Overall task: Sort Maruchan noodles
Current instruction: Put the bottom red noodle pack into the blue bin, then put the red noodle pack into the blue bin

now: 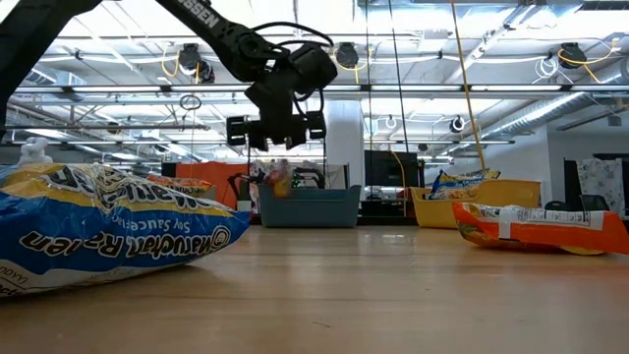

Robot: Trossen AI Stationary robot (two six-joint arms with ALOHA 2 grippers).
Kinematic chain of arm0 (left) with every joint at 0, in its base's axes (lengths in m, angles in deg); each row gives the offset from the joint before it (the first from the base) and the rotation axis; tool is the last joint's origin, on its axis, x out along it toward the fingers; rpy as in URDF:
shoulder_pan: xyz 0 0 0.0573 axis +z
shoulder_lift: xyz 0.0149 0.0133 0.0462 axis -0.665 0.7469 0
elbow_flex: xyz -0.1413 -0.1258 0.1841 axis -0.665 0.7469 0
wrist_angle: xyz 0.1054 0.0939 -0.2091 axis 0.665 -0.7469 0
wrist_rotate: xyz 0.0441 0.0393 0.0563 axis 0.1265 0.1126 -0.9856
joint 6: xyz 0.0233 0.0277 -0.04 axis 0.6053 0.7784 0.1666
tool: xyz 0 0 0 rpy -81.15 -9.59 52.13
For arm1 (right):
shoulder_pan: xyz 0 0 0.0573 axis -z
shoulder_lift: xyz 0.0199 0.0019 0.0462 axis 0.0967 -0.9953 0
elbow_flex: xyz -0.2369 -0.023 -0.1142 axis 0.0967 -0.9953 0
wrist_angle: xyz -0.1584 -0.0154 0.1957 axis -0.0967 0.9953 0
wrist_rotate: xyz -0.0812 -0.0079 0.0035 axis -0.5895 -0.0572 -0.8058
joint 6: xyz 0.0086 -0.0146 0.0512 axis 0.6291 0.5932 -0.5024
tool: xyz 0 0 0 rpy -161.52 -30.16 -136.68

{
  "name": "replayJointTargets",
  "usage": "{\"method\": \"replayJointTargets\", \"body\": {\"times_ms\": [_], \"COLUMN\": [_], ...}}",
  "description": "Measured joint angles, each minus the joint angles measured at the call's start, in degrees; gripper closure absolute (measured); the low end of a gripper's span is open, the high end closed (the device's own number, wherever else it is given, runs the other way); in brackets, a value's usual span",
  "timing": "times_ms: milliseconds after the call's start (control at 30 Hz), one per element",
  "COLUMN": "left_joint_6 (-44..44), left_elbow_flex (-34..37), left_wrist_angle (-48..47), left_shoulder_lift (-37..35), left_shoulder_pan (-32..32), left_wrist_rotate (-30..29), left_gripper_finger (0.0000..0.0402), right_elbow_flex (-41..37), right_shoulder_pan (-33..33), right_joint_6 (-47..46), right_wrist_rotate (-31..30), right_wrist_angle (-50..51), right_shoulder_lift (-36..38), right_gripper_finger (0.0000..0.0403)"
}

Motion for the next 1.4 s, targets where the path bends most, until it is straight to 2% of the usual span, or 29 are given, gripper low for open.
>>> {"method": "replayJointTargets", "body": {"times_ms": [133, 267, 433, 600, 733, 867, 1033, 1100, 1200, 1267, 1400], "left_joint_6": [-1.33, 2.0, 17.04, 33.05, 38.97, 35.89, 24.28, 19.23, 14.57, 13.18, 18.53], "left_elbow_flex": [0.0, 0.0, 0.02, 0.02, 0.0, 0.0, 0.02, 0.02, 0.12, 0.5, 1.01], "left_wrist_angle": [0.88, 0.98, 1.92, -3.8, -15.87, -31.3, -46.04, -49.22, -50.65, -47.72, -39.67], "left_shoulder_lift": [0.0, -0.07, -3.8, -10.64, -15.68, -19.36, -20.44, -20.1, -19.38, -19.14, -17.95], "left_shoulder_pan": [1.56, 2.84, 1.9, -2.61, -7.28, -12.37, -17.0, -18.42, -20.52, -21.93, -23.89], "left_wrist_rotate": [2.57, 6.83, 15.33, 16.07, 16.13, 16.77, 22.83, 25.27, 26.8, 26.51, 28.13], "left_gripper_finger": [0.0177, 0.0162, 0.016, 0.016, 0.016, 0.016, 0.016, 0.016, 0.016, 0.016, 0.016], "right_elbow_flex": [0.0, 0.0, 0.0, -0.02, -0.02, -0.02, -0.02, -0.02, -0.02, -0.02, -0.02], "right_shoulder_pan": [0.0, 0.0, 0.0, 0.0, -0.02, -0.04, -0.04, -0.04, -0.04, -0.04, 0.0], "right_joint_6": [0.02, 0.02, 0.0, -0.04, -0.09, -0.63, -1.47, -1.87, -3.54, -5.36, -9.64], "right_wrist_rotate": [0.02, 0.02, 0.04, 0.04, 0.09, 0.18, 0.2, 0.2, 0.22, 0.22, 0.22], "right_wrist_angle": [0.01, 0.02, 0.16, 0.47, 0.52, 0.39, 0.06, -0.17, -0.62, -1.06, -3.22], "right_shoulder_lift": [0.0, 0.0, 0.0, 0.0, -0.02, -0.04, -0.04, -0.04, -0.13, -0.15, -0.15], "right_gripper_finger": [0.0241, 0.0241, 0.0241, 0.0241, 0.0241, 0.0241, 0.0241, 0.0241, 0.0241, 0.0241, 0.0241]}}
